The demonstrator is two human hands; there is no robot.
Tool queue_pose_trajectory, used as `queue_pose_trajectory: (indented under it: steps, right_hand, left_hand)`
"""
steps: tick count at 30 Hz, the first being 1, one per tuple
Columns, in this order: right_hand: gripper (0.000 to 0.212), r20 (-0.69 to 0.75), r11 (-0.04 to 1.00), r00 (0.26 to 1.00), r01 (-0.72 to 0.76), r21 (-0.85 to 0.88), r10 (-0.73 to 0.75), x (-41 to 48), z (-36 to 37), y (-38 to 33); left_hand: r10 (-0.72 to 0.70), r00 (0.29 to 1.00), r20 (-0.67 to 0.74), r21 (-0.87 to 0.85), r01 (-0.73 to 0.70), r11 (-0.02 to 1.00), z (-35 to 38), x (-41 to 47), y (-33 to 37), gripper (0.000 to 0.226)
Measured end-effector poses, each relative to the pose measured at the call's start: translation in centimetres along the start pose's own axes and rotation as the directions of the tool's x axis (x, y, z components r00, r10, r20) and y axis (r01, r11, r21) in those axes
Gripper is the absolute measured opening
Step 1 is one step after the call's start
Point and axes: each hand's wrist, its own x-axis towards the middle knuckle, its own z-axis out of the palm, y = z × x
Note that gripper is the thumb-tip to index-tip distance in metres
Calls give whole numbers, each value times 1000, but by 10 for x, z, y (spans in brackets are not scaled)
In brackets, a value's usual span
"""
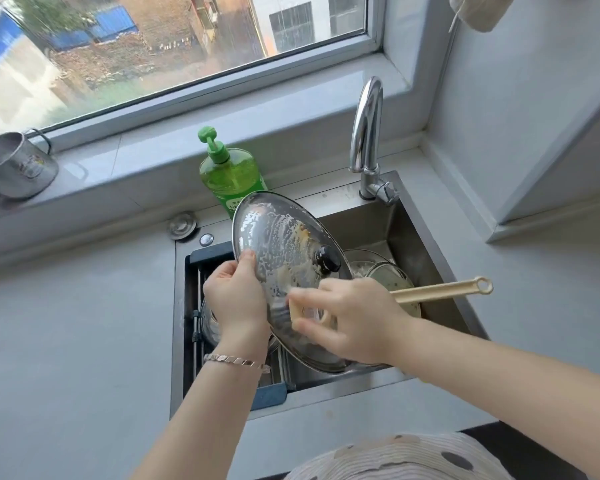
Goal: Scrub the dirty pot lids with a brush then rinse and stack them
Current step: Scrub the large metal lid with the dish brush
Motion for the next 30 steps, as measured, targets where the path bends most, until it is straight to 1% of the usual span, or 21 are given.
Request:
queue_pose_trajectory:
  steps: [2, 3, 4, 6, 8, 9, 11, 12, 14, 15, 18, 19, 21, 24, 26, 28, 29, 30]
  right_hand:
    - [44, -96, 999, 994, -50, -2, 49, 21, -3, -1]
    - [44, -124, 999, 992, -40, -2, 40, 26, -3, -2]
    - [43, -117, 1000, 993, -8, -4, 8, 25, -2, -5]
    - [37, -12, 998, 998, 62, 20, -62, 4, 0, -7]
    - [30, 105, 995, 990, 94, 42, -98, -26, 4, -2]
    - [27, 137, 995, 985, 99, 33, -102, -35, 5, 2]
    - [29, 108, 997, 991, 75, 11, -76, -29, 5, 6]
    - [32, 61, 998, 996, 58, 3, -58, -19, 4, 6]
    - [38, -51, 998, 997, 65, -8, -66, 1, 2, 2]
    - [39, -56, 997, 995, 79, -3, -79, 5, 1, 0]
    - [33, 85, 993, 991, 93, 71, -99, -21, 4, 5]
    - [30, 117, 994, 989, 78, 76, -87, -34, 6, 12]
    - [29, 155, 999, 988, 3, 50, -11, -45, 6, 27]
    - [34, 63, 994, 993, -102, 27, 100, -37, 7, 33]
    - [33, 73, 994, 993, -92, 54, 88, -39, 12, 26]
    - [30, 129, 996, 990, -62, 63, 53, -51, 16, 21]
    - [28, 127, 992, 987, -110, 69, 100, -53, 13, 25]
    - [27, 97, 975, 974, -210, 71, 202, -51, 9, 34]
  left_hand:
    - [-35, 999, 19, 4, 35, 999, 5, -6, 1, 43]
    - [-80, 997, 12, -11, 81, 997, 7, -7, 2, 42]
    - [-131, 991, 2, -38, 131, 991, 6, -6, 2, 40]
    - [-178, 984, -13, -61, 177, 982, 2, -3, 5, 35]
    - [-142, 989, -28, 2, 142, 990, -4, -2, 5, 35]
    - [-114, 993, -33, 28, 115, 993, -6, -3, 5, 35]
    - [-86, 996, -31, 52, 87, 995, -5, -6, 3, 32]
    - [-88, 996, -28, 57, 89, 994, -3, -7, 3, 30]
    - [-124, 992, -31, 49, 125, 991, 2, -10, 4, 27]
    - [-156, 987, -40, 22, 157, 987, 3, -10, 4, 27]
    - [-248, 966, -74, -105, 240, 965, -4, 1, 5, 28]
    - [-252, 964, -89, -121, 240, 963, -6, 4, 5, 27]
    - [-247, 963, -107, -124, 233, 964, -9, 5, 4, 29]
    - [-266, 955, -134, -152, 246, 957, -6, 3, 10, 28]
    - [-291, 946, -146, -202, 259, 945, -4, 5, 18, 23]
    - [-294, 945, -143, -224, 258, 940, -6, 7, 23, 23]
    - [-298, 945, -132, -229, 263, 937, -7, 6, 24, 23]
    - [-308, 944, -120, -234, 274, 933, -7, 4, 25, 23]
